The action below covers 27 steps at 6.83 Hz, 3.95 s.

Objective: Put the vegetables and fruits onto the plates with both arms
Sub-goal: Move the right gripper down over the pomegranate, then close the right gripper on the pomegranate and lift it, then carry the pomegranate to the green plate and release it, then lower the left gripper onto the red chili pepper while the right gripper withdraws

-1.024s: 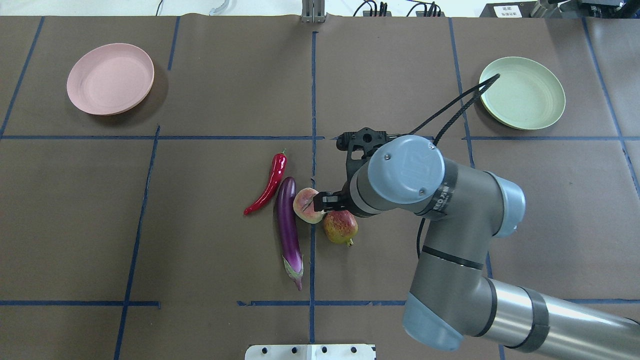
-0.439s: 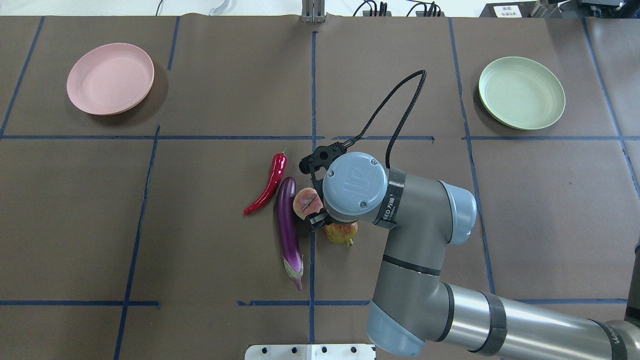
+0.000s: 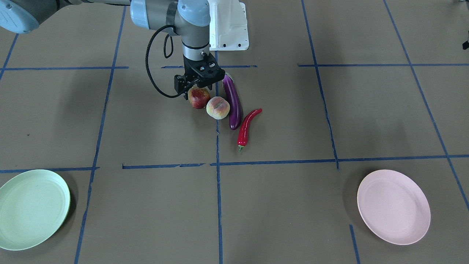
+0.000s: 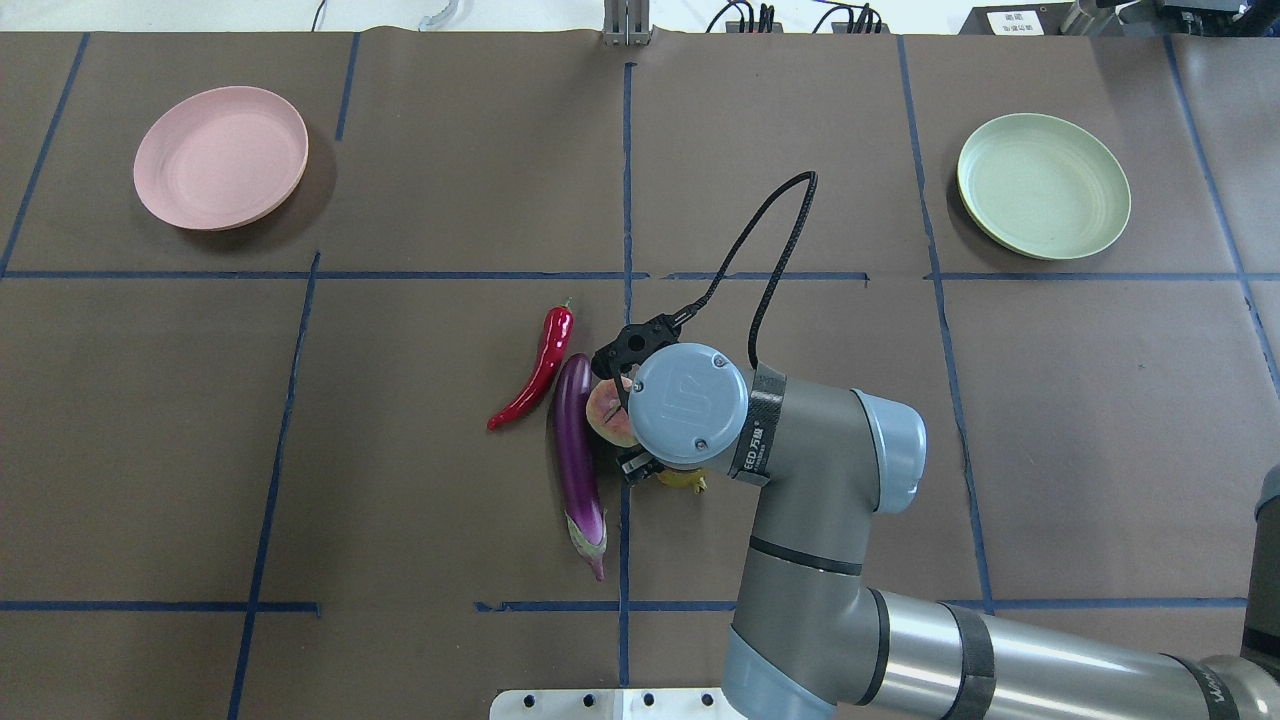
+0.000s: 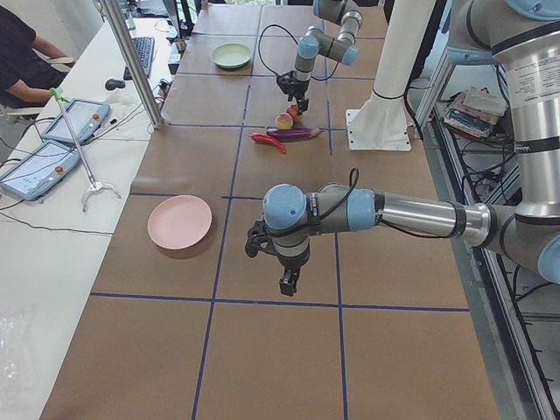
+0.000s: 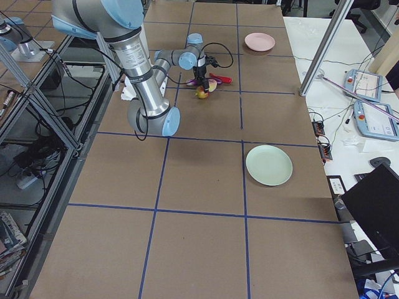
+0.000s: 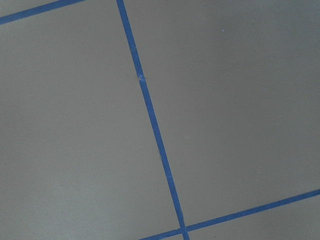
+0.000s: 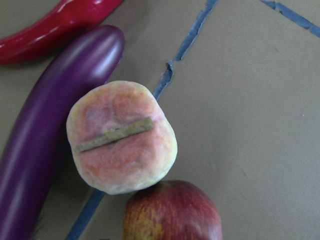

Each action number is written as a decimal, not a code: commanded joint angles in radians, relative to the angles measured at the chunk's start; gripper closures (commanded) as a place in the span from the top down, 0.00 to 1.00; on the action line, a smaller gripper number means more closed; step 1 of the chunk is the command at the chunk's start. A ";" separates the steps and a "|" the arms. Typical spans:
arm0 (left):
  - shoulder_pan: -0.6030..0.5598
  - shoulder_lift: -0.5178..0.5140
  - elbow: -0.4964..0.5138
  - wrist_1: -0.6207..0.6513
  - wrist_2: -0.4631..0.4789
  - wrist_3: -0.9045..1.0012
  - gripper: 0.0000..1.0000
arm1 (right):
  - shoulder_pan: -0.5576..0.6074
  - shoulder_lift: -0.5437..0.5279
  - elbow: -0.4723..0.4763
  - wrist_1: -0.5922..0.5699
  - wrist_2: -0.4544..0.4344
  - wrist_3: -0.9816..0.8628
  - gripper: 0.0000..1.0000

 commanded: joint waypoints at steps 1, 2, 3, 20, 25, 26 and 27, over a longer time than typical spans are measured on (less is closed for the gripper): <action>0.000 0.002 -0.001 -0.001 0.000 0.000 1.00 | -0.001 0.002 -0.017 0.002 -0.001 -0.001 0.87; 0.000 0.000 -0.001 -0.001 0.000 0.000 1.00 | -0.001 0.005 -0.017 0.002 -0.002 0.005 0.41; 0.000 0.000 -0.002 0.000 0.000 0.000 1.00 | 0.000 0.004 -0.020 0.004 -0.002 0.010 0.04; 0.455 -0.278 -0.025 -0.454 -0.036 -1.048 1.00 | 0.796 -0.206 -0.357 0.313 0.339 -0.097 1.00; 0.901 -0.803 0.212 -0.460 0.281 -1.283 0.99 | 0.907 -0.413 -0.050 0.308 0.799 -0.046 1.00; 0.938 -0.865 0.287 -0.467 0.326 -1.362 0.97 | 0.907 -0.418 -0.031 0.309 0.797 -0.006 1.00; 0.955 -0.926 0.350 -0.472 0.392 -1.396 0.93 | 0.907 -0.423 -0.029 0.311 0.799 -0.005 1.00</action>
